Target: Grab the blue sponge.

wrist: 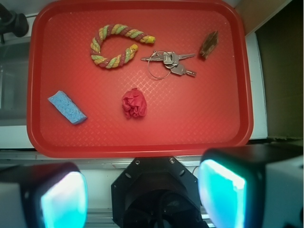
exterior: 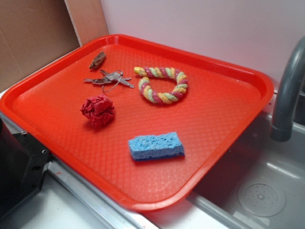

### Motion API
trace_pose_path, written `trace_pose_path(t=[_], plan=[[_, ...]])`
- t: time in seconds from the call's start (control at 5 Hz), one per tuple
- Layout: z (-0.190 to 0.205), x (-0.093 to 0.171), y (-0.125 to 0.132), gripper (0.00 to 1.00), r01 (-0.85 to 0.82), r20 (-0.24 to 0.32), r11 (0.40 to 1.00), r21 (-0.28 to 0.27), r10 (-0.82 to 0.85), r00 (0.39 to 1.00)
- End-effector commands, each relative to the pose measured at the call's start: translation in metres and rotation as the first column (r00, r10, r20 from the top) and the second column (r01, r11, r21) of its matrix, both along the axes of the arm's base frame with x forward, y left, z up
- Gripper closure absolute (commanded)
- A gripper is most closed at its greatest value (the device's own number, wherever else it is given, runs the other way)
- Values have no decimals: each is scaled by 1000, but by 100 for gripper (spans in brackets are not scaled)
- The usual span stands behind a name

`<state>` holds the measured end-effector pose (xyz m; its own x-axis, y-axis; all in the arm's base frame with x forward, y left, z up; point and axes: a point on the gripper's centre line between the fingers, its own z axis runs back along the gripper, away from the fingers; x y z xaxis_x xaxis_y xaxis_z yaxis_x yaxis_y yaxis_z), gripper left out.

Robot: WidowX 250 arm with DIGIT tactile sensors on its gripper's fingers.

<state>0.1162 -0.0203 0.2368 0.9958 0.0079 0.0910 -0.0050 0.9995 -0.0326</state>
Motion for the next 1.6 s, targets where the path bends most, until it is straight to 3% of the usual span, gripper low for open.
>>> trace_pose_path(t=[0.0, 0.4, 0.8, 1.4], plan=[[0, 0, 0, 0, 0, 0, 1000, 0, 0, 1000], [-21, 14, -26, 0, 58, 27, 998, 10, -59, 998], [-50, 24, -65, 0, 216, 102, 975, -47, -210, 972], [-131, 44, -118, 0, 346, 74, 938, 12, -346, 935]])
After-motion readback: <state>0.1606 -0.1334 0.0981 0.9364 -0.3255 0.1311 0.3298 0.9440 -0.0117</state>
